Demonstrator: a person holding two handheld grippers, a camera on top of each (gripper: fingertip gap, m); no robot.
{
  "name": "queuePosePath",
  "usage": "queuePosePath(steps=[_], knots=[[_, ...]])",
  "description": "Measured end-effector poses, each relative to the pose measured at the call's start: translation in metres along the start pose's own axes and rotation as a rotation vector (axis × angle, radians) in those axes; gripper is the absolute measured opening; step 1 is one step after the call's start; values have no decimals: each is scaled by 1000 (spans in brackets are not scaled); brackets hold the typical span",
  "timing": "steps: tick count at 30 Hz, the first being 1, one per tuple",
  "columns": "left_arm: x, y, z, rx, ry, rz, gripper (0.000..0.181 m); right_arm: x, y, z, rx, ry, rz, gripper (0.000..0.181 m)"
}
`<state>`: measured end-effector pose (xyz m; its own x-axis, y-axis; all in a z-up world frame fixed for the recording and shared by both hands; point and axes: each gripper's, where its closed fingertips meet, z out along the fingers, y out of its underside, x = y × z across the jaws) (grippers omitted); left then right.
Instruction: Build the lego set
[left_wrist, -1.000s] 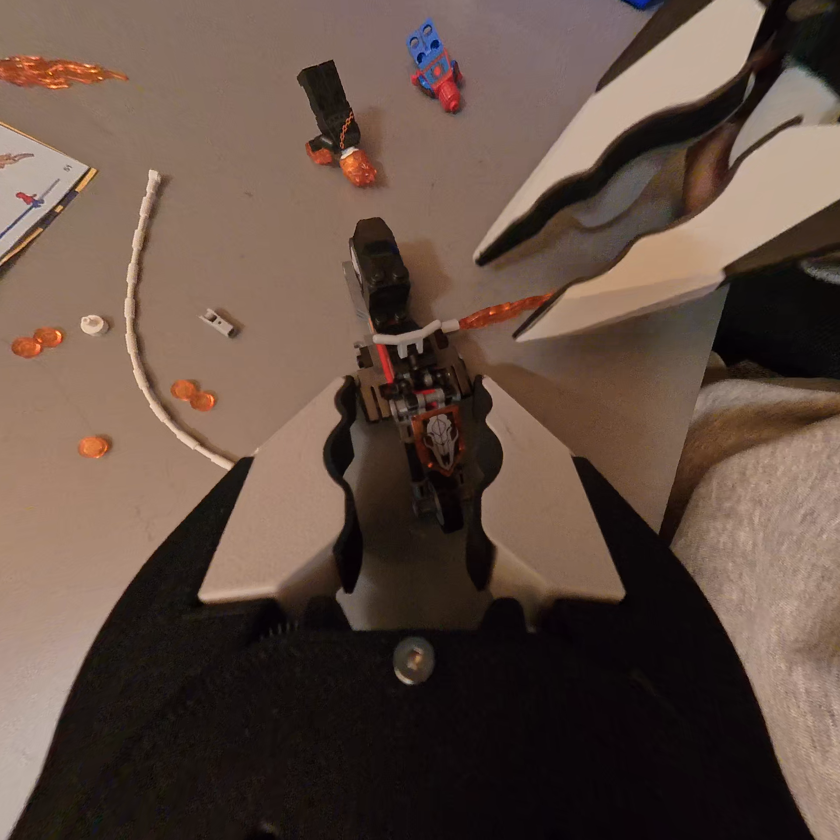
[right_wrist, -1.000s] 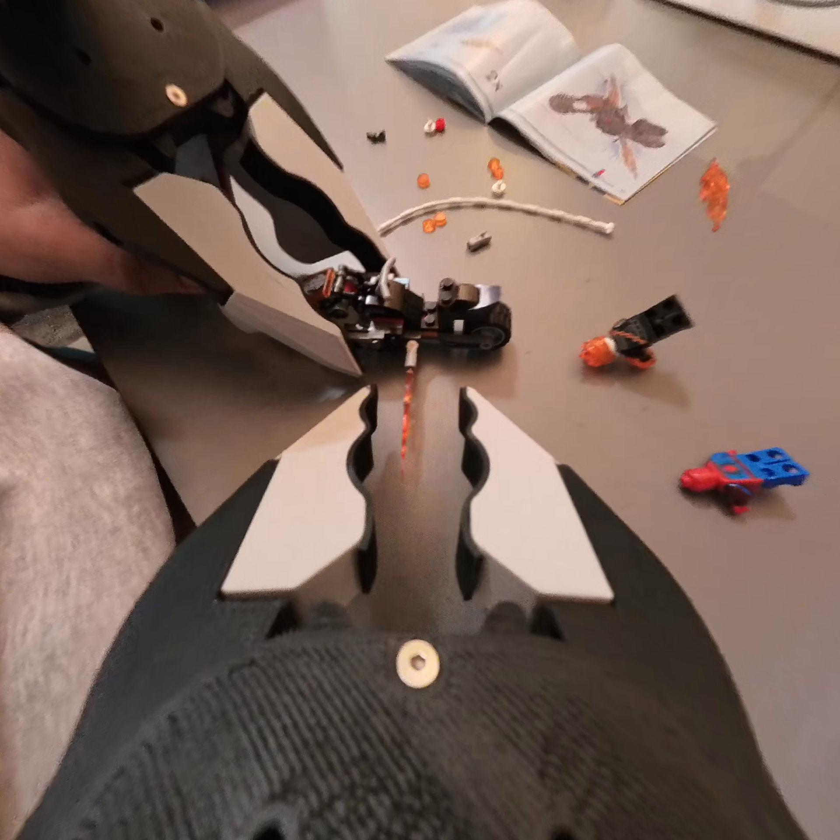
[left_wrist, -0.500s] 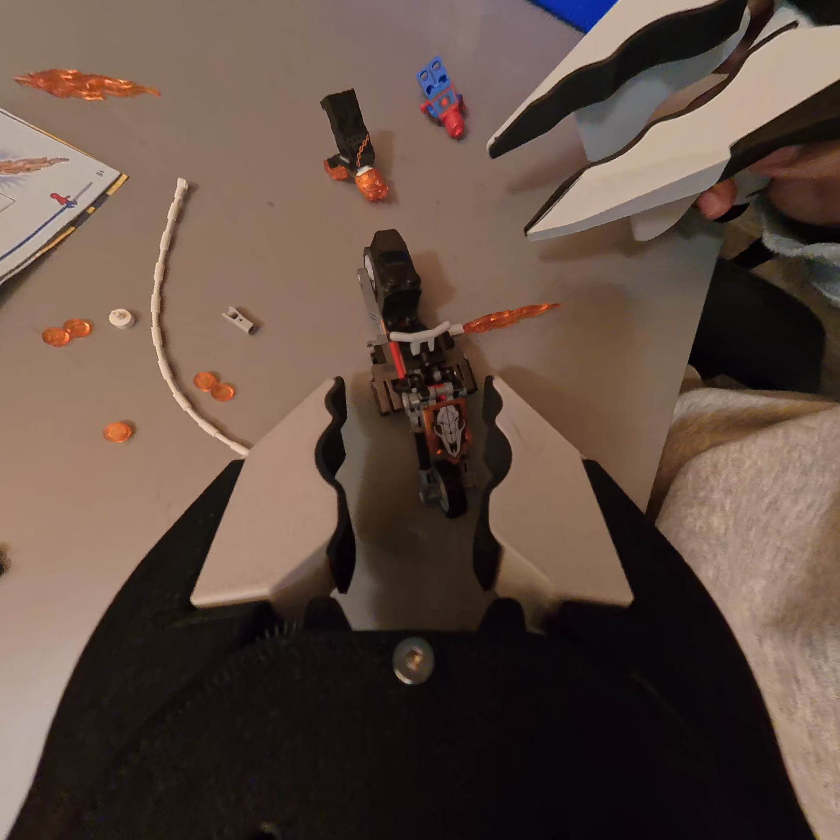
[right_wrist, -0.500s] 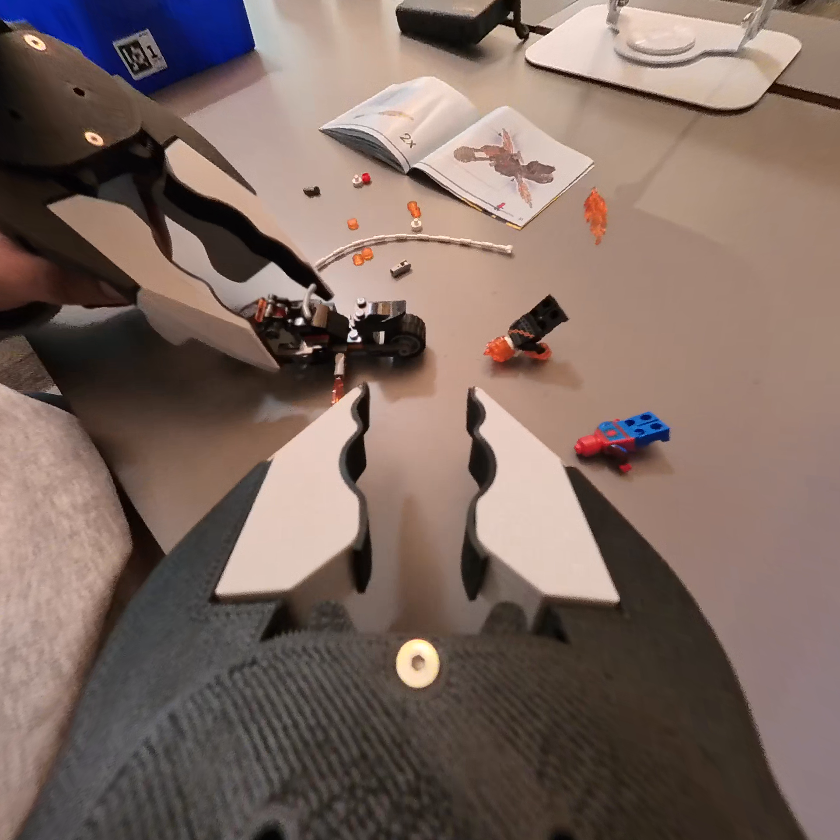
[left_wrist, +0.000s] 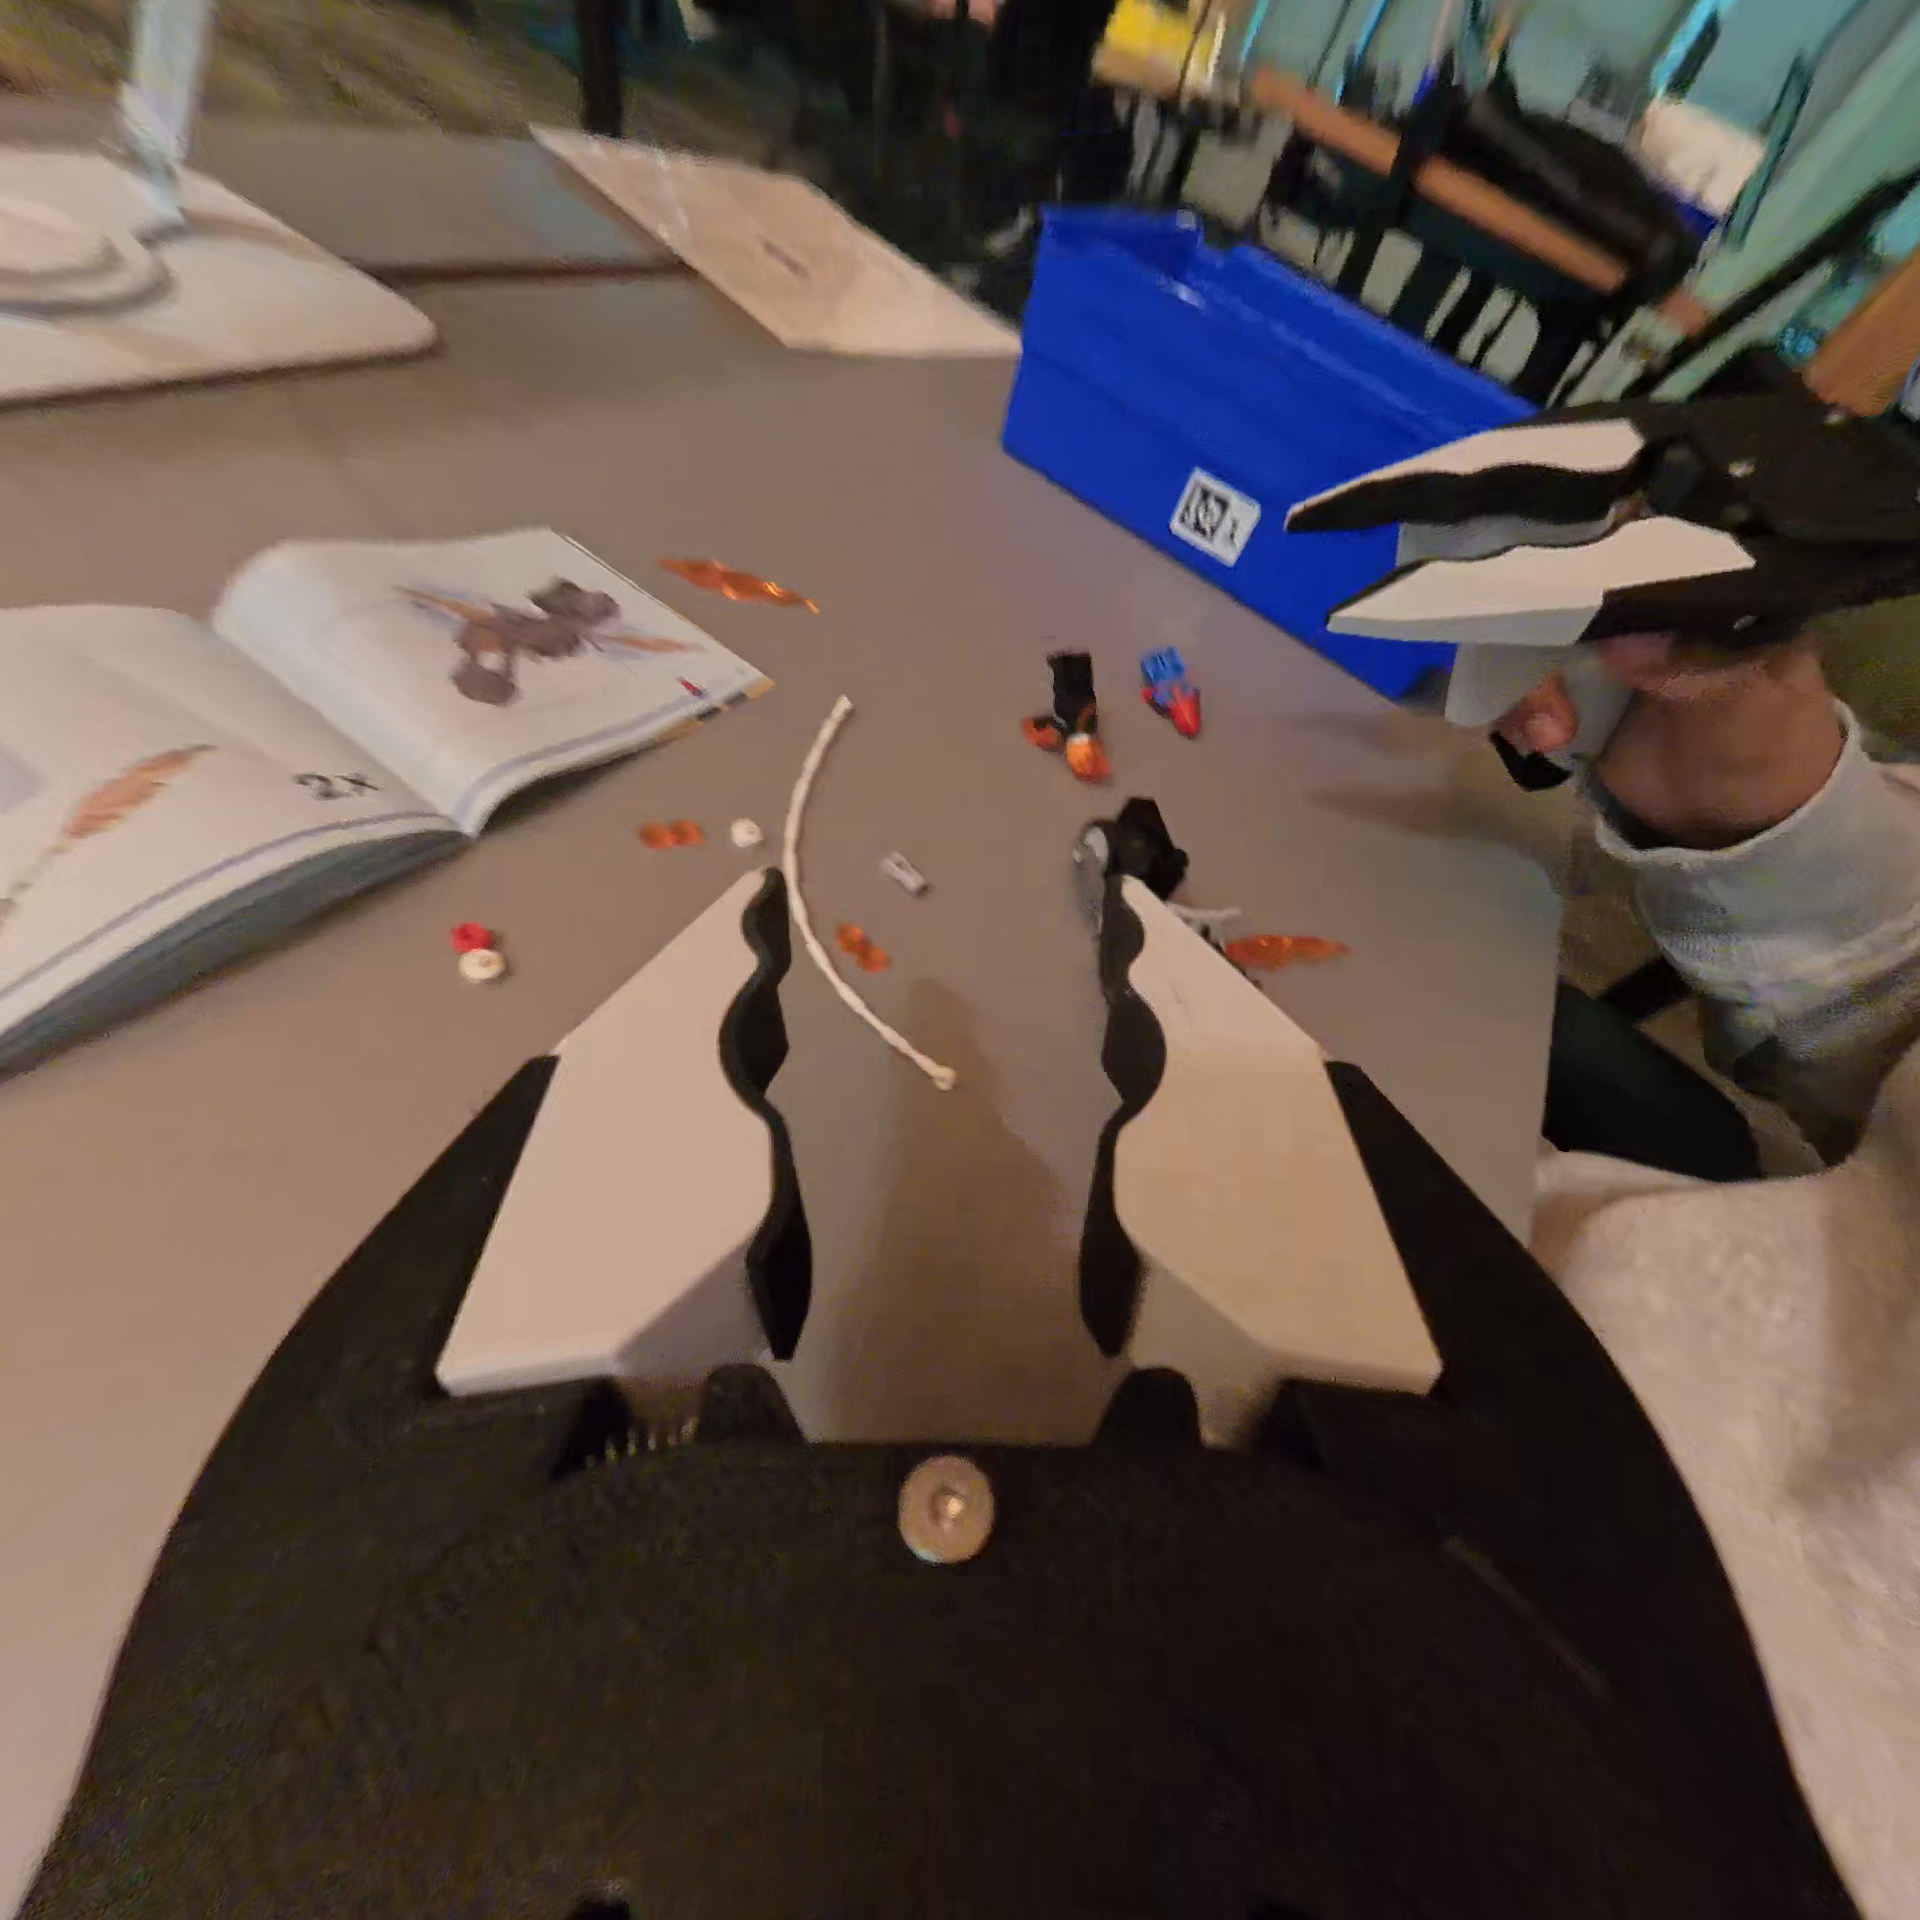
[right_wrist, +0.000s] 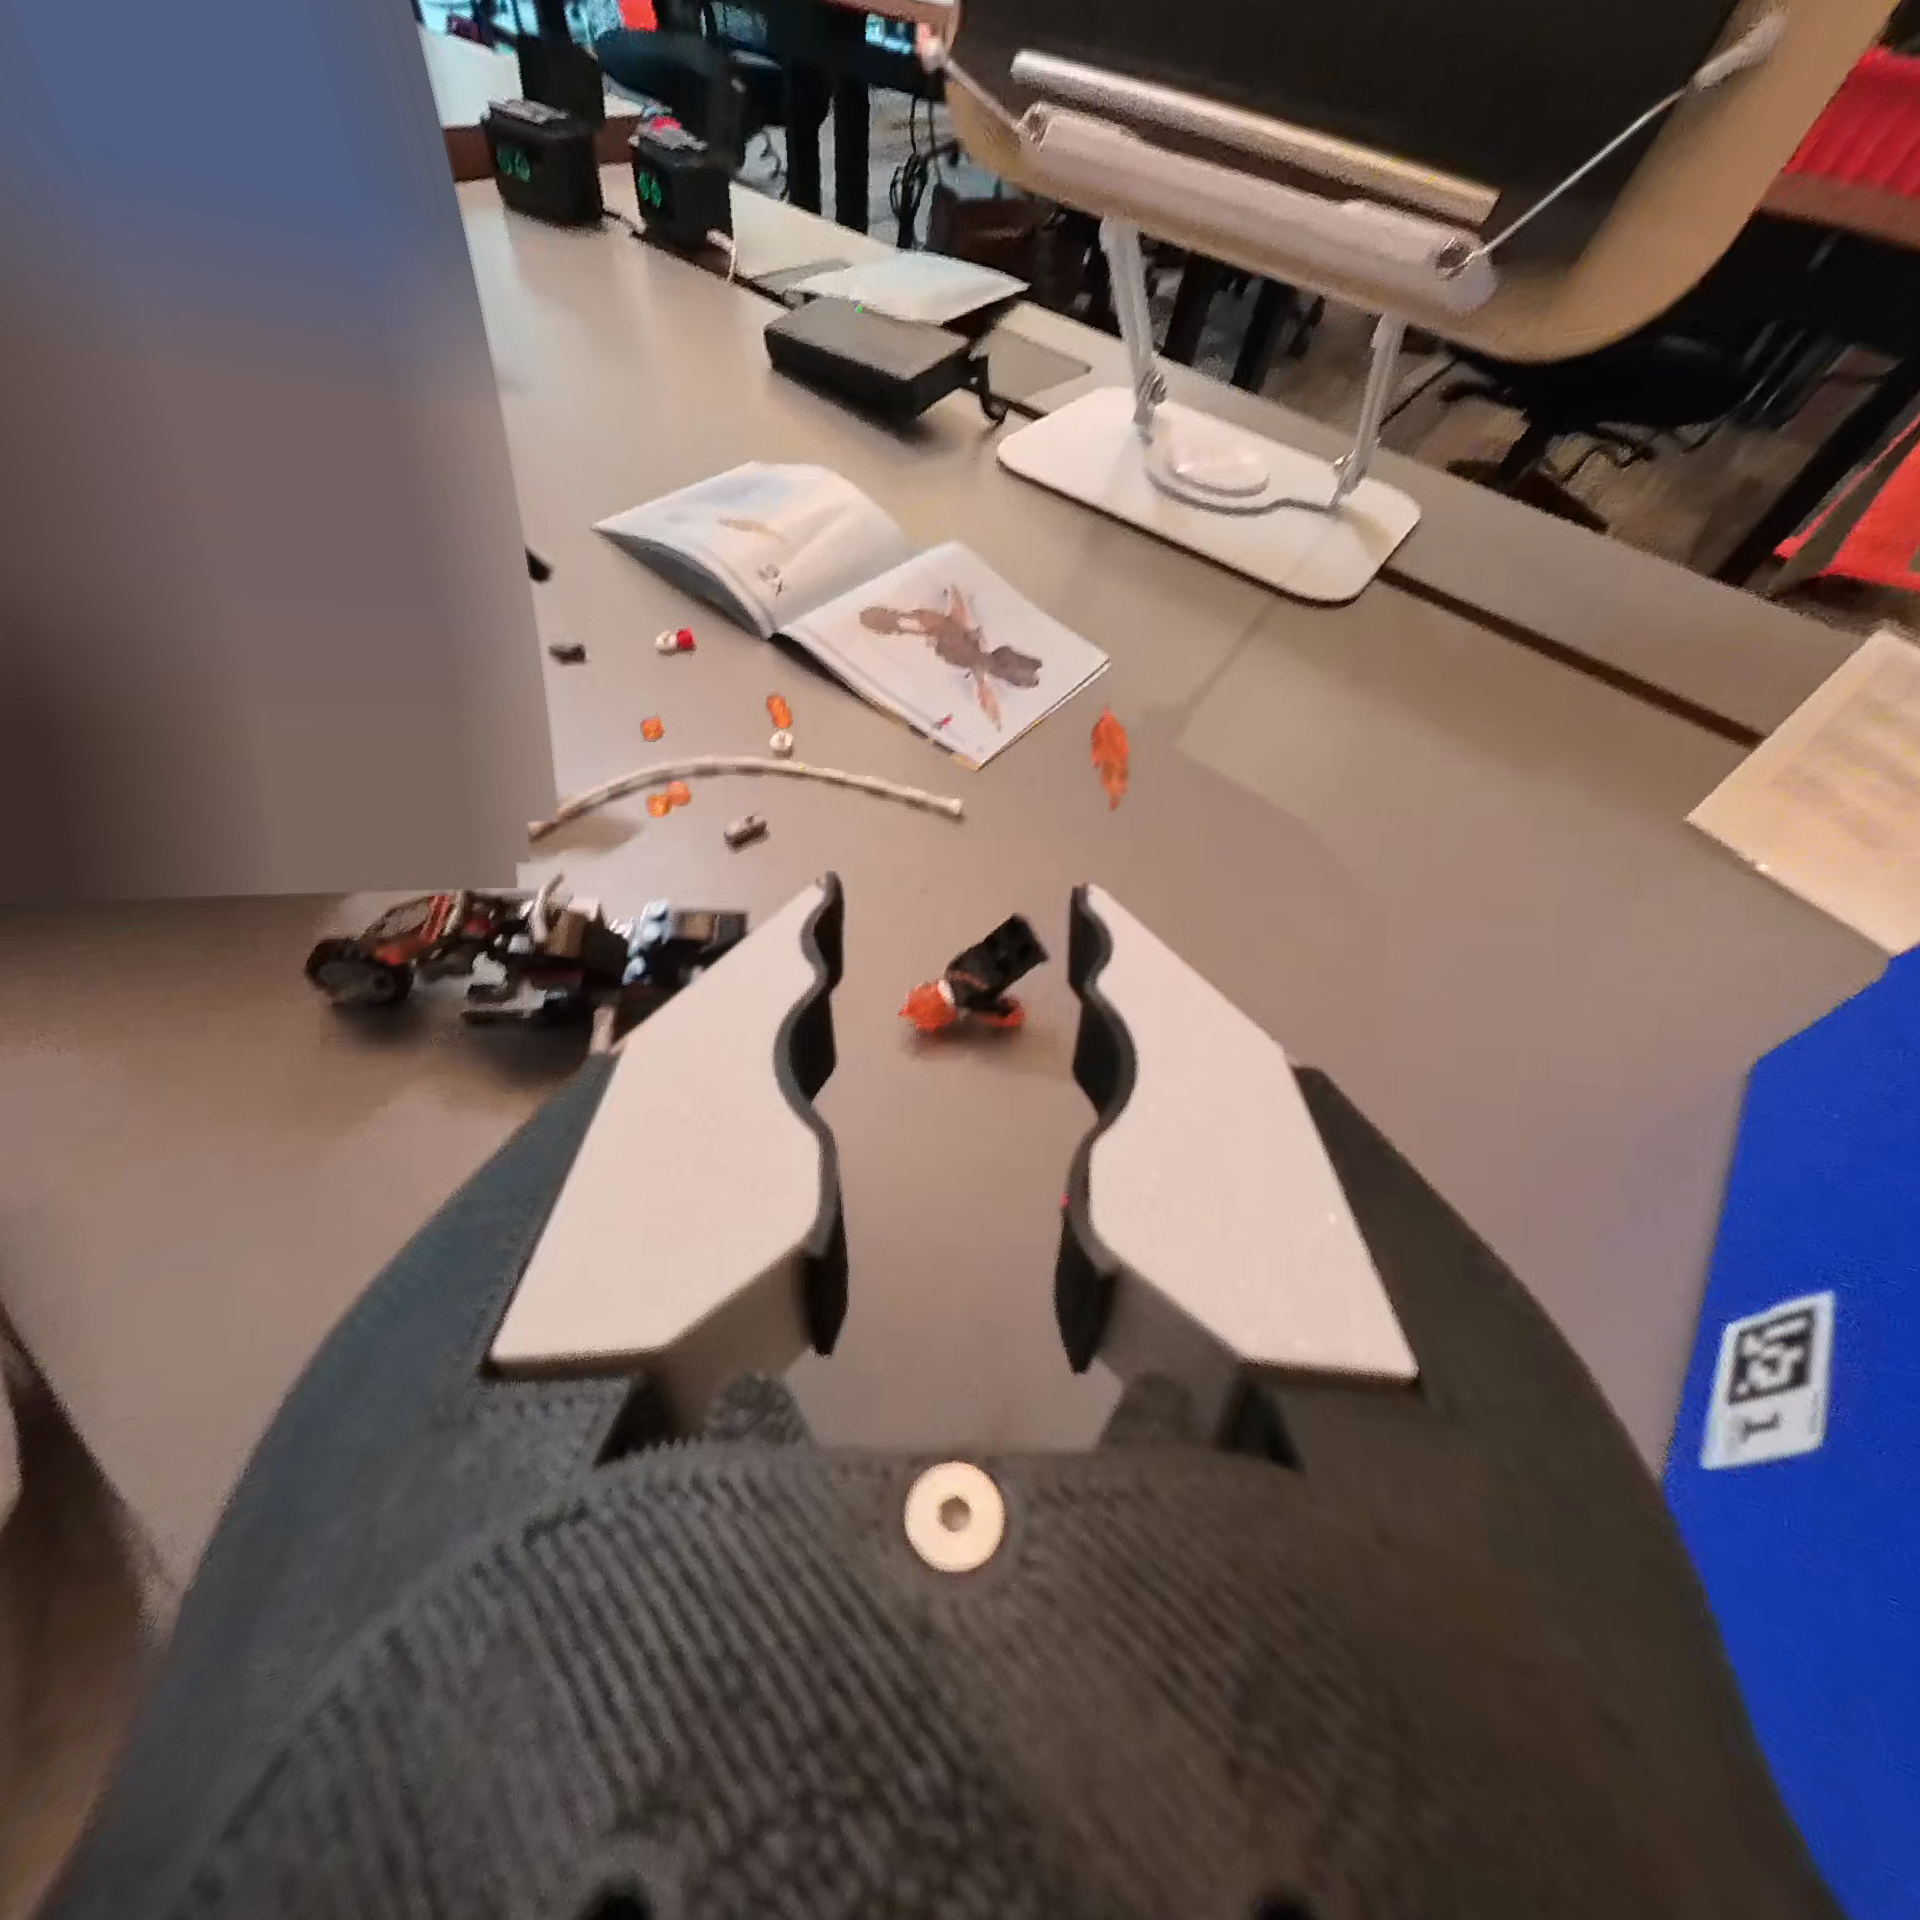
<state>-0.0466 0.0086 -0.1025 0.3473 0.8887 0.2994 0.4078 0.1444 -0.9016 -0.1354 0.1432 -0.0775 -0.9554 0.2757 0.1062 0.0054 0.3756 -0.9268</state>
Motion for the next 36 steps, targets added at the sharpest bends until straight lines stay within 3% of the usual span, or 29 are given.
queuePosePath(steps=[8,14,20,27,36], knots=[[-13,-20,-19,179,27,0,60,7,-46,35,108,-42,1,48],[-5,-8,-11,107,65,21,61,-5,-48,61,239,-136,84,43],[0,-6,-12,102,127,-31,65,21,-54,34,361,-28,55,40],[-4,-17,-19,196,82,-1,85,24,-57,25,444,-221,328,53],[3,-20,-22,226,120,-6,87,21,-56,23,454,-248,349,52]])
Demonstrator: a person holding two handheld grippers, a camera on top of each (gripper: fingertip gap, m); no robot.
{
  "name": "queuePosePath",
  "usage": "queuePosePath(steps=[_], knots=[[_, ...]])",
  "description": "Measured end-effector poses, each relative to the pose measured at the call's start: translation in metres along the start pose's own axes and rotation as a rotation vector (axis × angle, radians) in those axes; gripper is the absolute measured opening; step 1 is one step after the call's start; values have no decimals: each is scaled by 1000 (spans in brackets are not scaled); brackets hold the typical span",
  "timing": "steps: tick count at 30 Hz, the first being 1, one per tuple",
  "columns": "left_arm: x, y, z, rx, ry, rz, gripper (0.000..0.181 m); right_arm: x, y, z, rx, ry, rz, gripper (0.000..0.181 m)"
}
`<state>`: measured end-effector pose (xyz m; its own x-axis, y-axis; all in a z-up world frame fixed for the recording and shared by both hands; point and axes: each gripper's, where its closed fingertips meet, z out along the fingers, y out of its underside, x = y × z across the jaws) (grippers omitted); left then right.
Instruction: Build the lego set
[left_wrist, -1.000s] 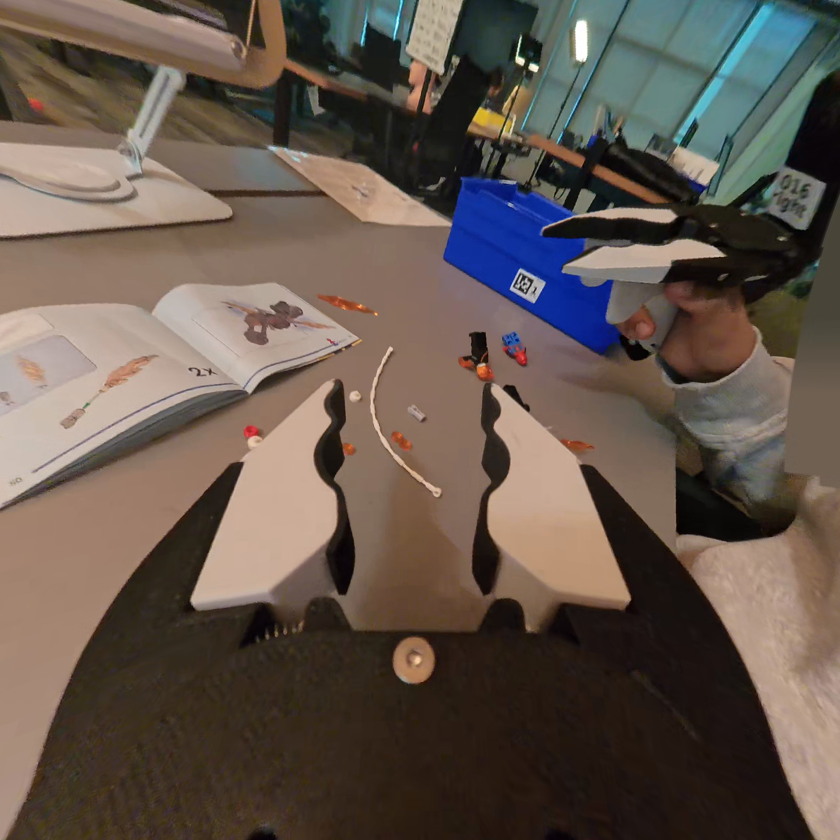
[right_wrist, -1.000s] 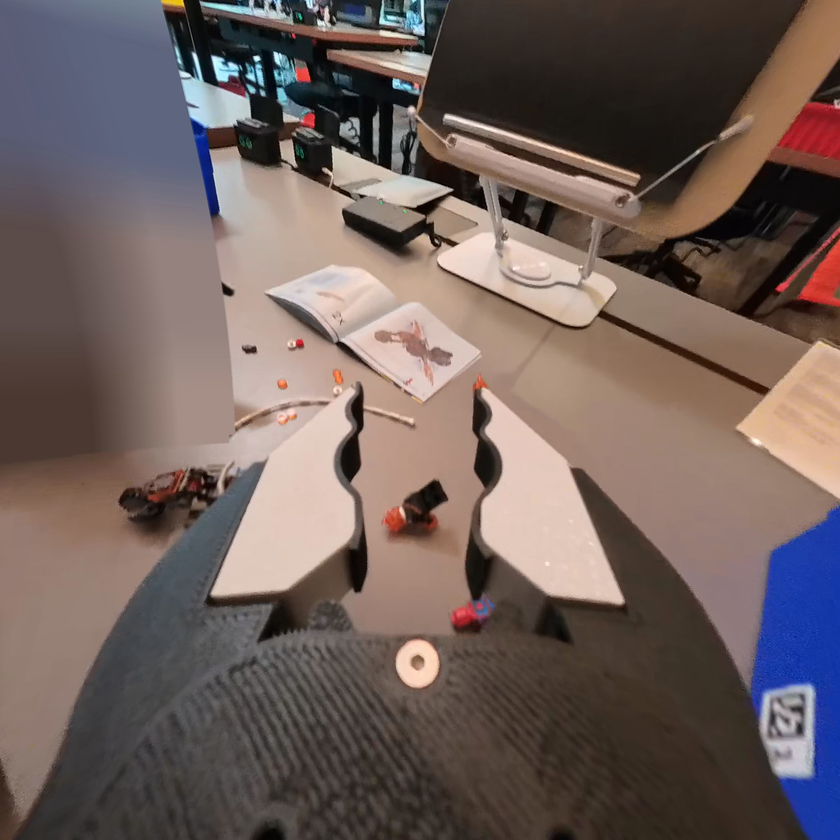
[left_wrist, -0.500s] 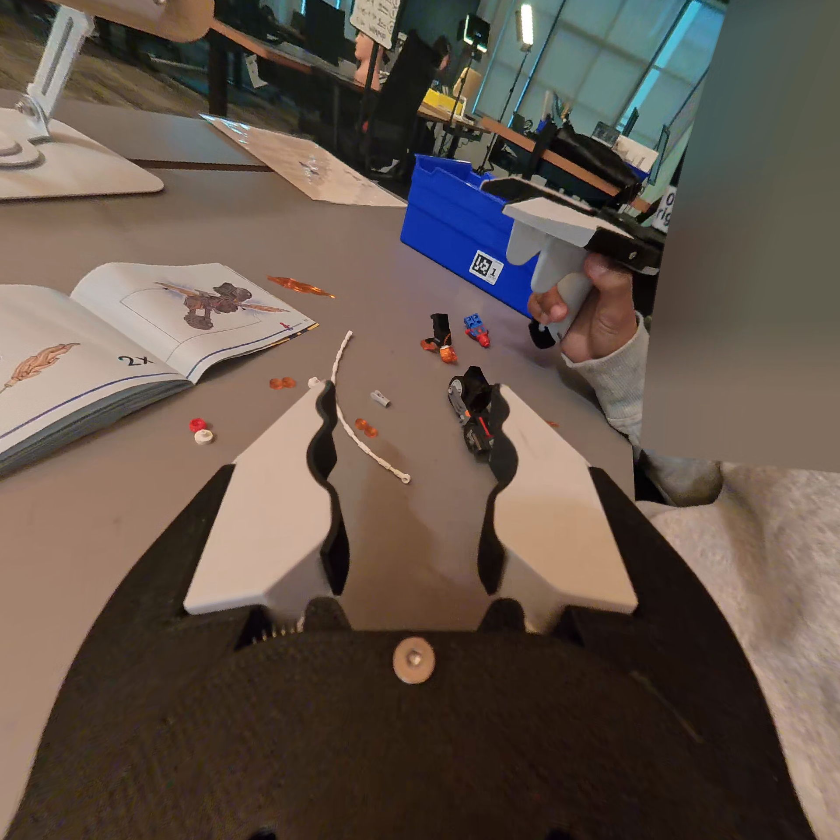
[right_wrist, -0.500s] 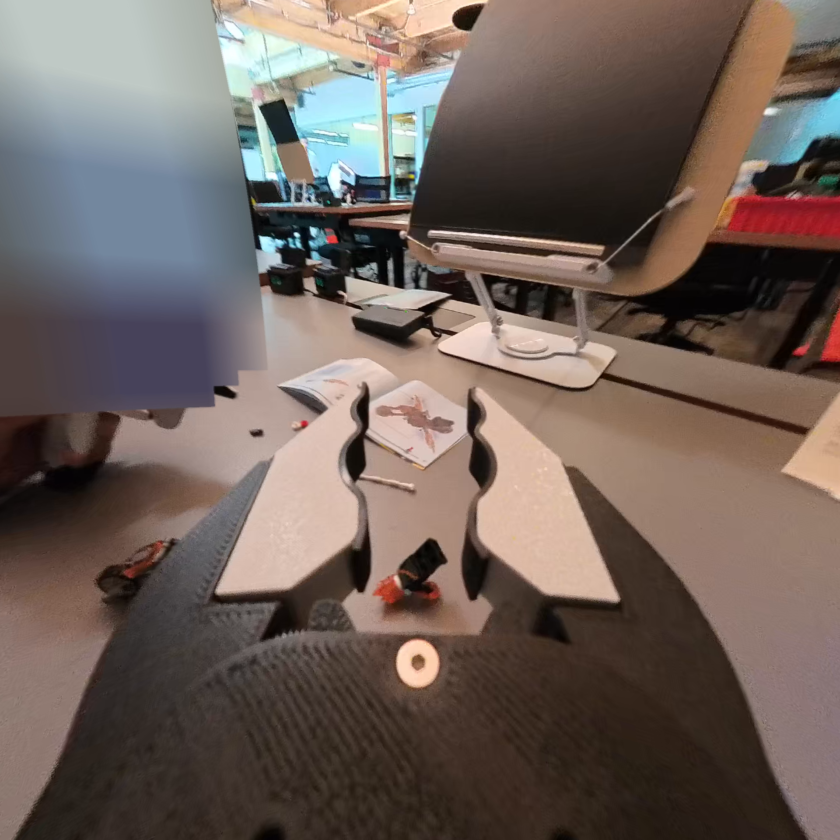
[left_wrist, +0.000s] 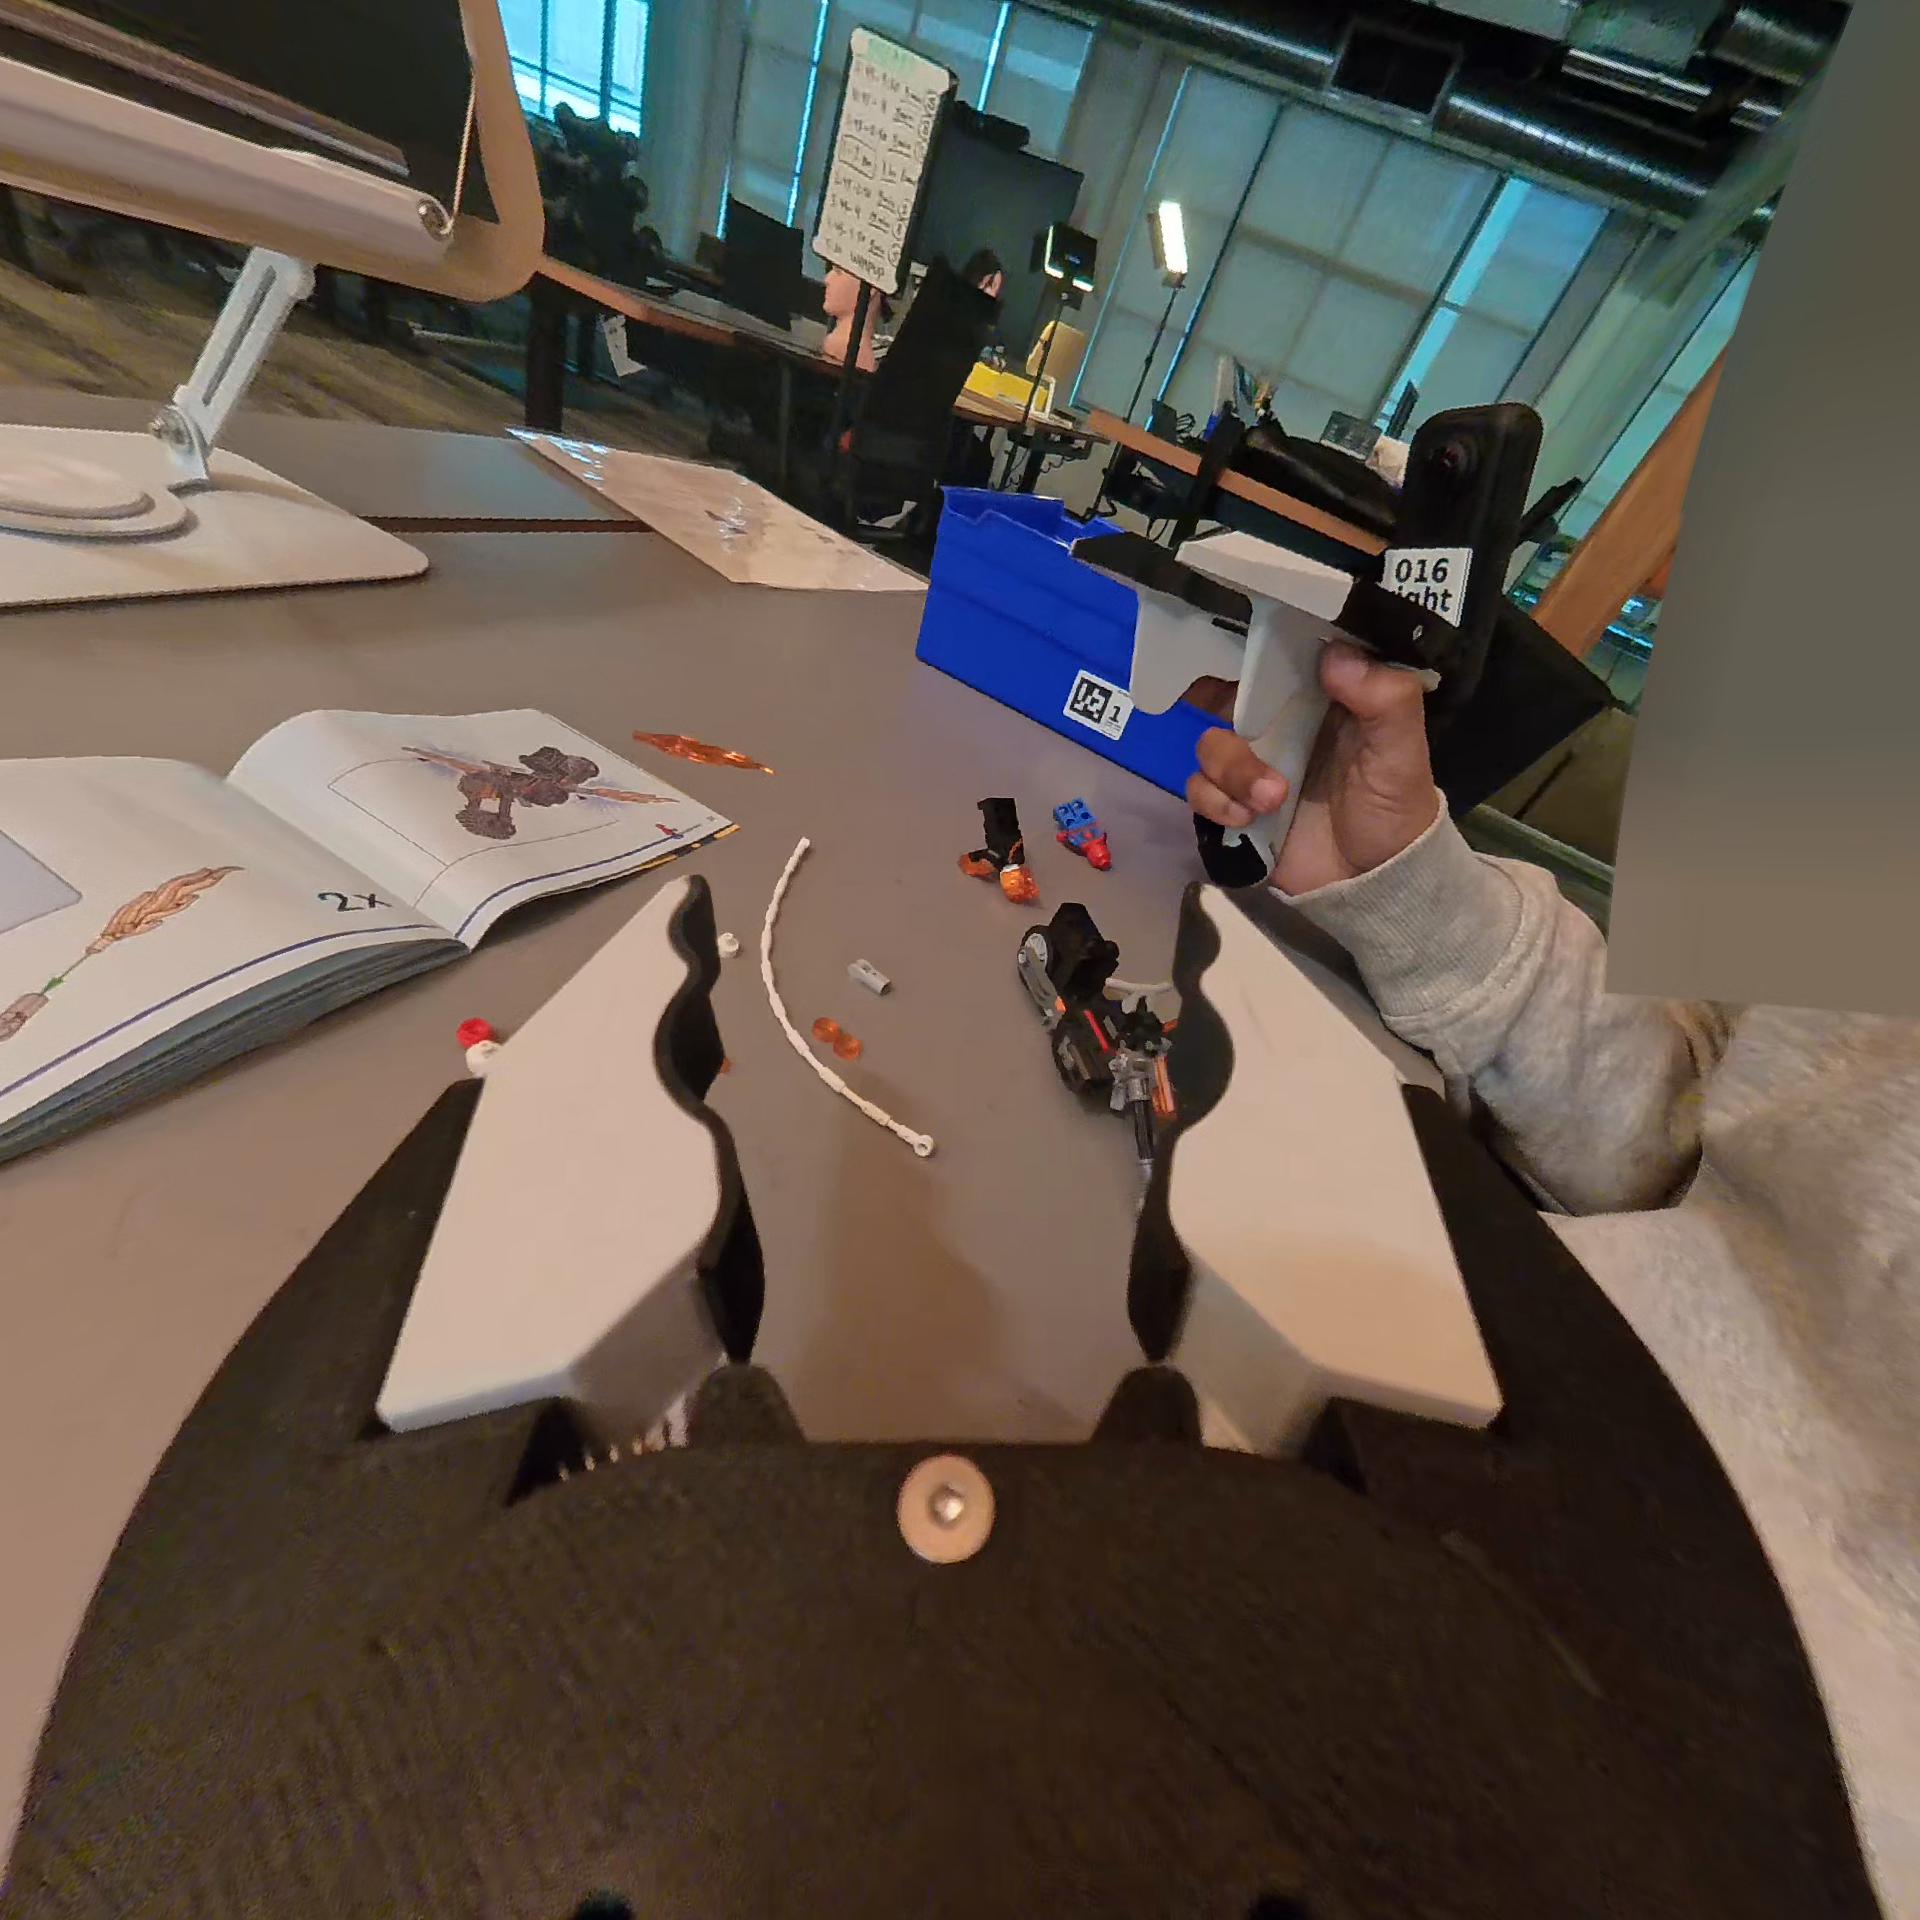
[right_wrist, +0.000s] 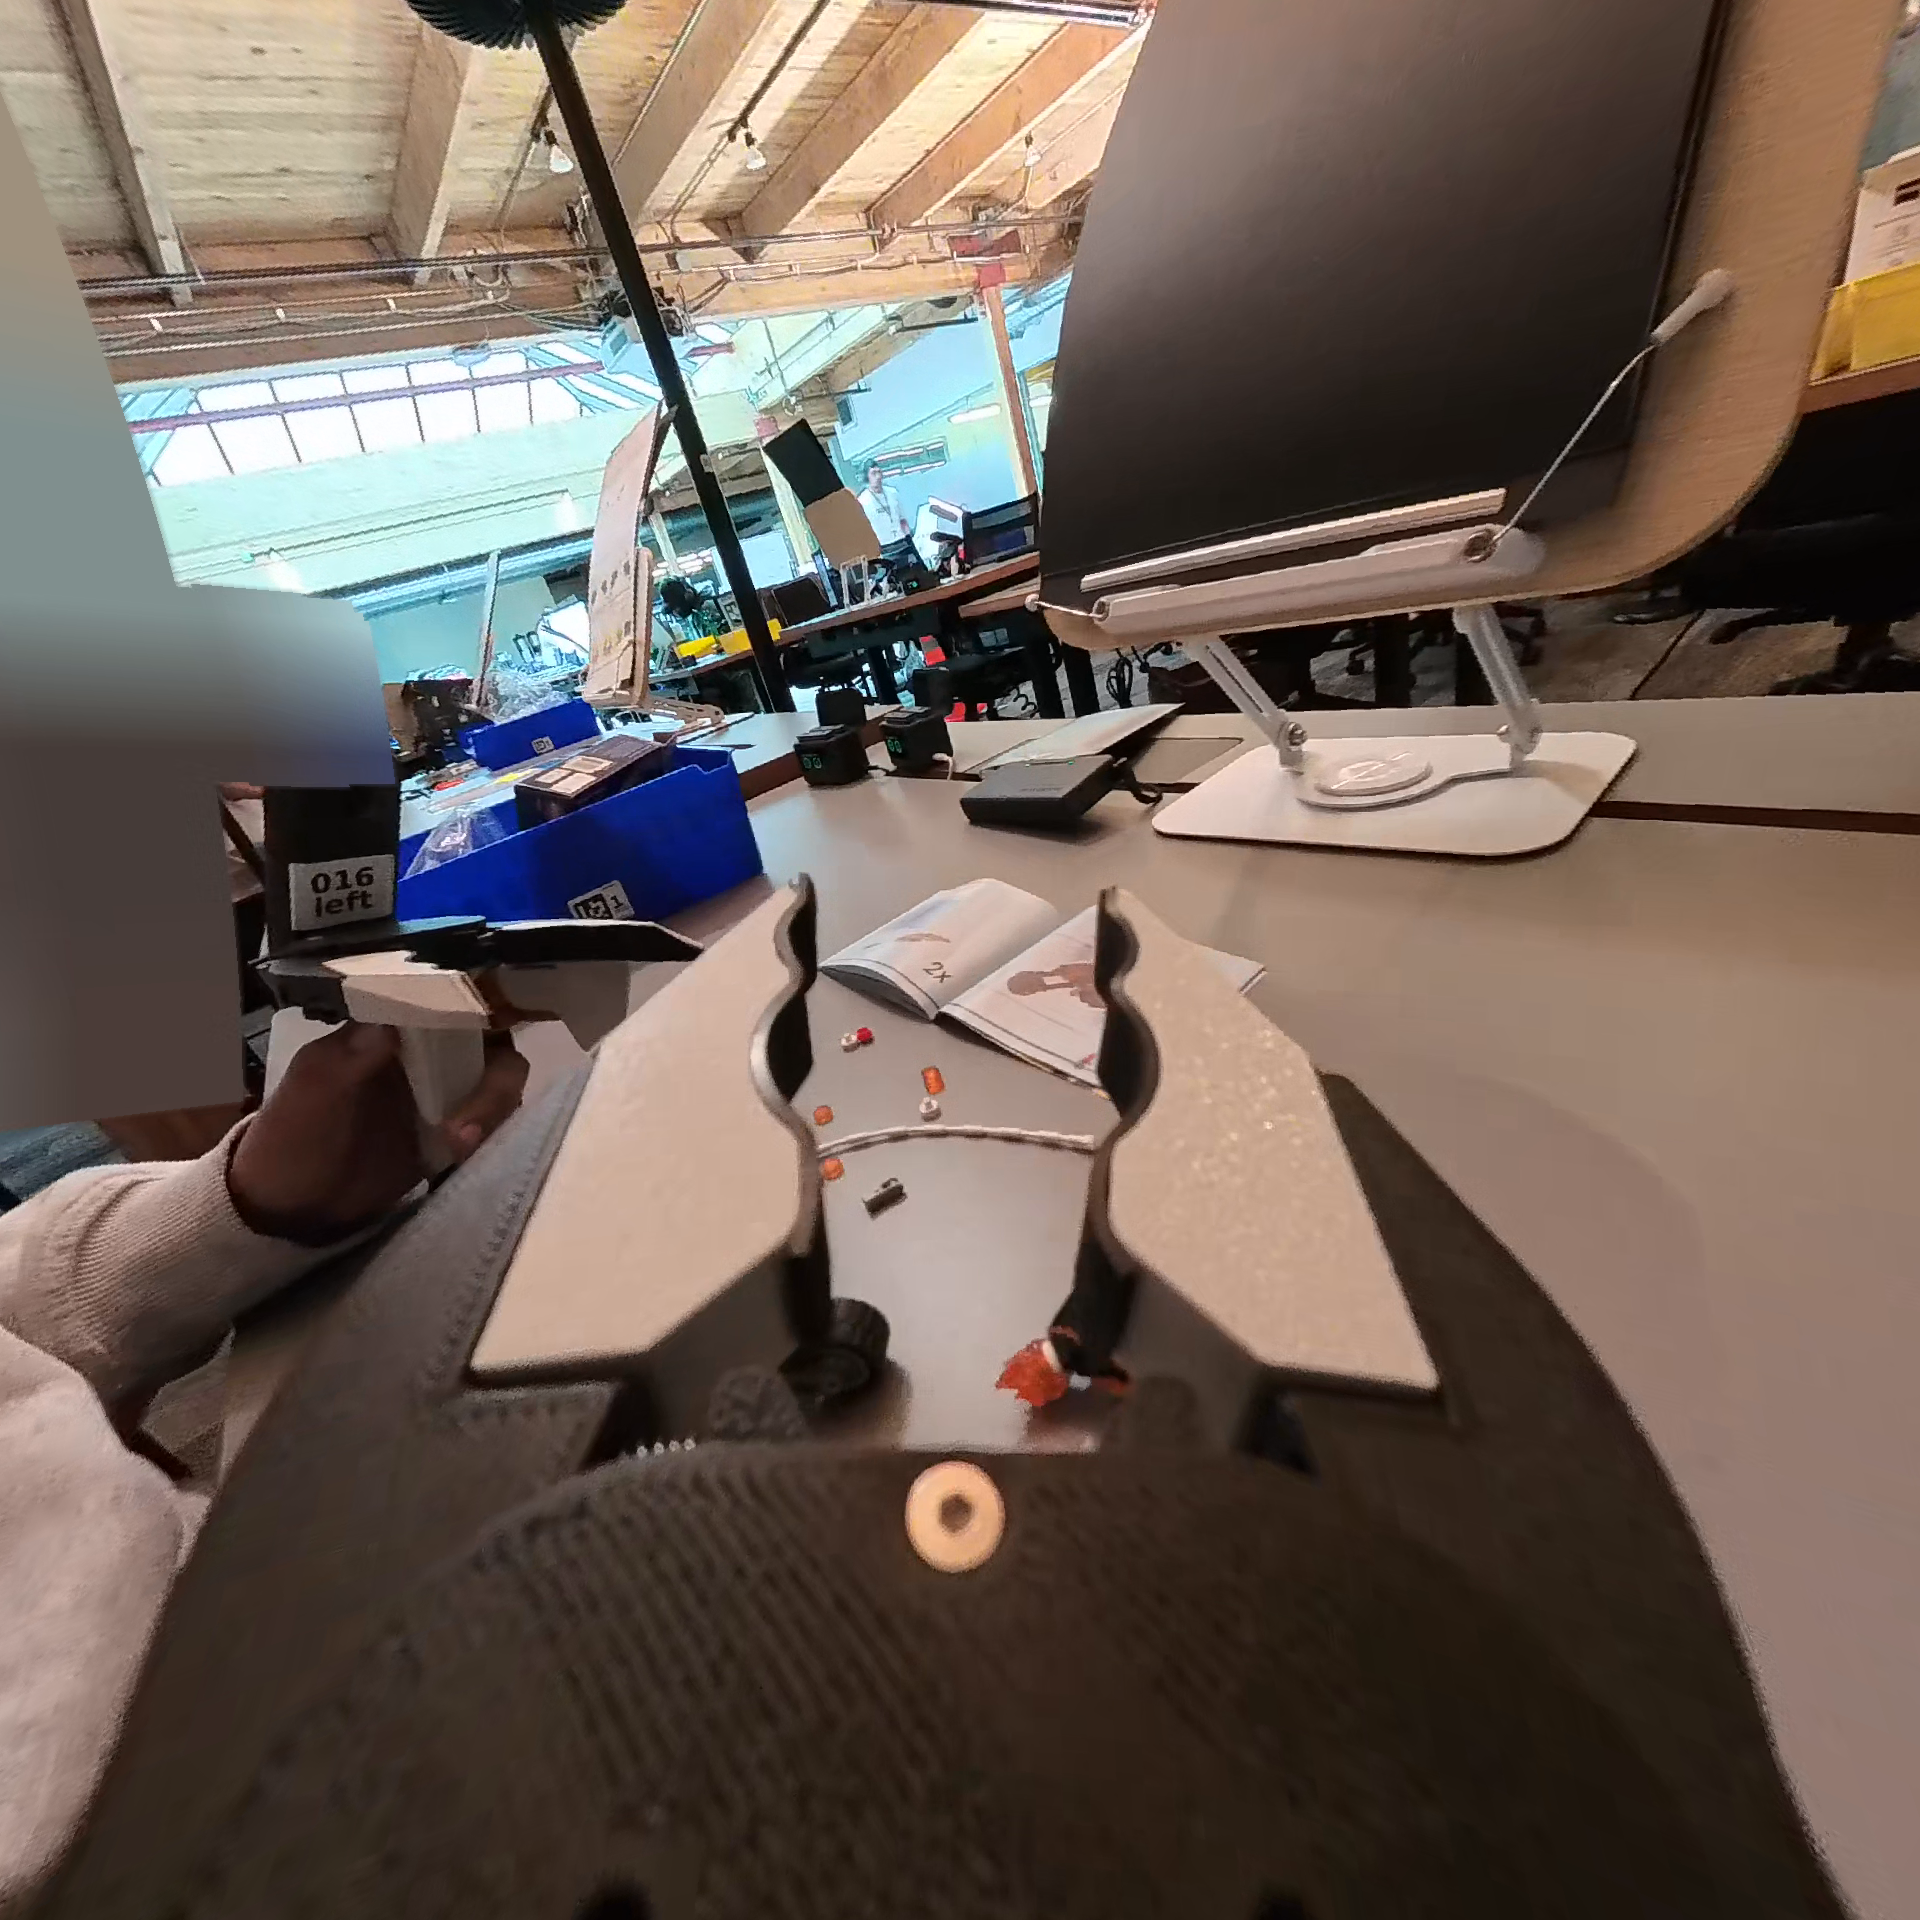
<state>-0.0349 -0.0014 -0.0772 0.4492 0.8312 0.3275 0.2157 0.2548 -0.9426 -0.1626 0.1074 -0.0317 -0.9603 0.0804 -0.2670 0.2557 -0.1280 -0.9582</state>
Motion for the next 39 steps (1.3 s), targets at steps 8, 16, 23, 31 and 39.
queuePosePath(steps=[8,16,23,31,39], knots=[[3,2,1,-10,8,16,86,-2,-2,-4,28,-37,64,51],[1,1,1,-5,3,2,83,-3,-1,-3,23,-42,65,51],[-1,-1,-4,-2,-8,10,68,-3,0,-3,23,-46,76,50],[3,-12,-17,34,-15,60,16,-1,-2,-4,34,-41,86,49],[5,-12,-17,35,-24,104,1,-1,-1,-3,34,-45,90,49]])
